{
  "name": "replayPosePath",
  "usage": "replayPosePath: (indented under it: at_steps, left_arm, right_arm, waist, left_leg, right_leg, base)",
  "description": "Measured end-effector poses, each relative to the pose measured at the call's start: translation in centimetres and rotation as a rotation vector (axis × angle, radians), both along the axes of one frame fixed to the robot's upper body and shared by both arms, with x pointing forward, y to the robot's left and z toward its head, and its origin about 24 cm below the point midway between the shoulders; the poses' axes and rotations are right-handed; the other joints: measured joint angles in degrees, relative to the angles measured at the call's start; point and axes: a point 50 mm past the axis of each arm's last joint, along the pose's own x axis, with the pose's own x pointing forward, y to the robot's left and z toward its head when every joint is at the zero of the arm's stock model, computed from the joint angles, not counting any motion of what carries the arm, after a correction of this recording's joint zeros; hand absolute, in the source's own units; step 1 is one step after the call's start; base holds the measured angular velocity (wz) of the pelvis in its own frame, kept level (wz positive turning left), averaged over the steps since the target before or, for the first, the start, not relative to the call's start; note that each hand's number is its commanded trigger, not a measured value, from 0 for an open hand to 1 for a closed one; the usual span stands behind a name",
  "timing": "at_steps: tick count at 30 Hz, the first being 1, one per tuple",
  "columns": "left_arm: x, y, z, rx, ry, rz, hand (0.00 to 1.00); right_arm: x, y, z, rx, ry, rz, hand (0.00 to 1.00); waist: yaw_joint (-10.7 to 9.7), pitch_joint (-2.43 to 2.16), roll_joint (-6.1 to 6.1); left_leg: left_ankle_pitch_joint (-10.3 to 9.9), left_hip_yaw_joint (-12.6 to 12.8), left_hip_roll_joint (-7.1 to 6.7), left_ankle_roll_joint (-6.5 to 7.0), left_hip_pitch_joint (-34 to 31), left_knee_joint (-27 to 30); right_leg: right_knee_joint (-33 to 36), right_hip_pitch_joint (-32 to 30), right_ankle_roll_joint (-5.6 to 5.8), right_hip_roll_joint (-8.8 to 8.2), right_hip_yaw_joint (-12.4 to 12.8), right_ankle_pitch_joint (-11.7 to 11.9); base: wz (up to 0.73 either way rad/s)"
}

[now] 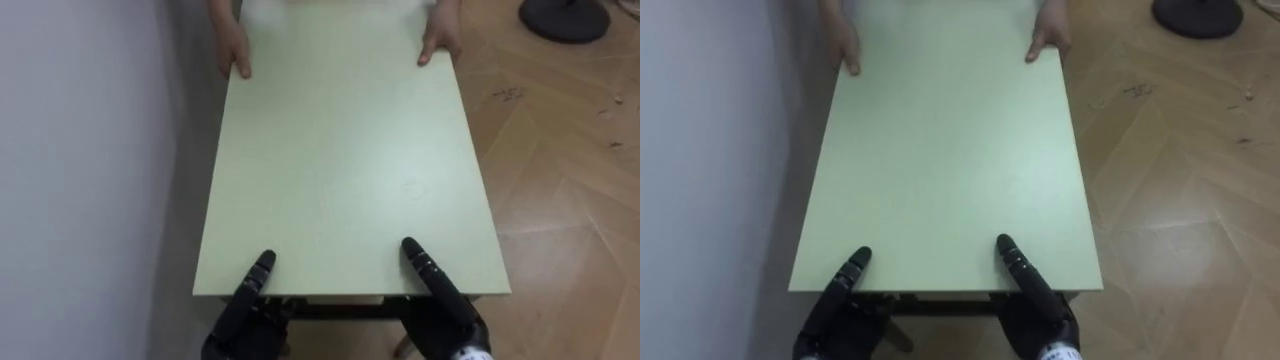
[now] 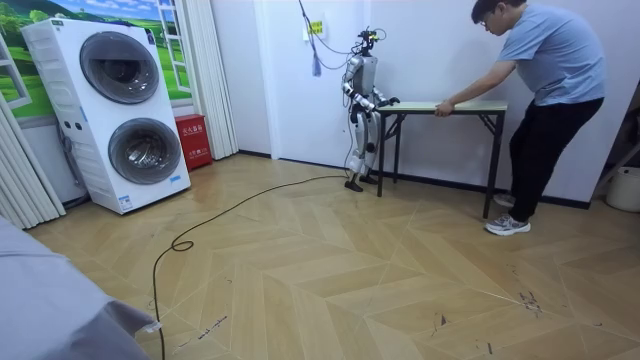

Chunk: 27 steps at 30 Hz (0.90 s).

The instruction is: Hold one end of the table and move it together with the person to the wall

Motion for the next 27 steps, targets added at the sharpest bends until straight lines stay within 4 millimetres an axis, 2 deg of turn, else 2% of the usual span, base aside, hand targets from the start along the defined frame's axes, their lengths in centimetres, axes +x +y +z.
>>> replayPosePath:
  at_steps: [3,7,14,17,19,27]
  left_arm:
    - [-0.14,-0.02,-0.07,0.001,0.008,-0.002,1.0]
    - [-0.12,0.22,-0.05,0.02,0.001,0.0,1.0]
    - [-0.44,0.29,-0.2,0.027,0.012,-0.006,1.0]
    - [-0.5,0.3,-0.3,0.031,0.015,-0.003,1.0]
    - [-0.53,0.3,-0.4,0.038,0.017,-0.003,1.0]
    - [-0.6,0.35,-0.66,0.06,0.018,-0.009,1.0]
  right_arm:
    - [-0.12,-0.05,-0.1,0.0,0.016,0.0,1.0]
    - [-0.35,0.25,-0.29,0.023,0.043,-0.006,1.0]
    - [-0.6,0.34,-0.53,0.028,0.06,-0.003,1.0]
    - [-0.64,0.4,-0.62,0.029,0.063,-0.005,1.0]
    - [-0.7,0.48,-0.76,0.031,0.068,-0.009,1.0]
    - [-0.75,0.59,-0.86,0.03,0.07,-0.009,1.0]
  waist:
    - [0.72,-0.04,-0.62]
    - [1.08,-0.15,-2.08]
    - [1.19,0.13,-2.4]
    - [1.32,0.18,-2.35]
    - [2.12,0.22,-2.31]
    - [2.28,0.31,-2.17]
  left_leg:
    - [0.19,-0.61,-0.06,-0.01,0.88,-0.68]
    - [0.16,-1.04,-0.14,0.01,2.12,-1.87]
    - [0.16,-1.1,-0.13,0.02,4.33,-3.53]
    - [0.11,-1.19,-0.08,0.02,4.42,-3.64]
    - [-0.19,-0.95,0.24,-0.03,4.66,-3.59]
    - [-0.5,-0.91,0.61,-0.23,4.81,-3.47]
  right_leg:
    - [-1.93,1.98,0.06,0.45,-0.09,0.43]
    - [-4.94,4.34,-0.11,1.67,2.33,0.97]
    - [-7.56,6.99,-0.05,1.97,2.95,1.97]
    - [-7.74,7.17,-0.07,2.07,3.0,2.09]
    - [-8.27,7.56,-0.18,2.37,3.07,2.47]
    - [-8.35,7.71,-0.24,2.8,3.64,2.77]
  base:
    - [0.21]
    - [0.17]
    - [0.0]
    - [-0.01]
    - [-0.11]
    - [-0.03]
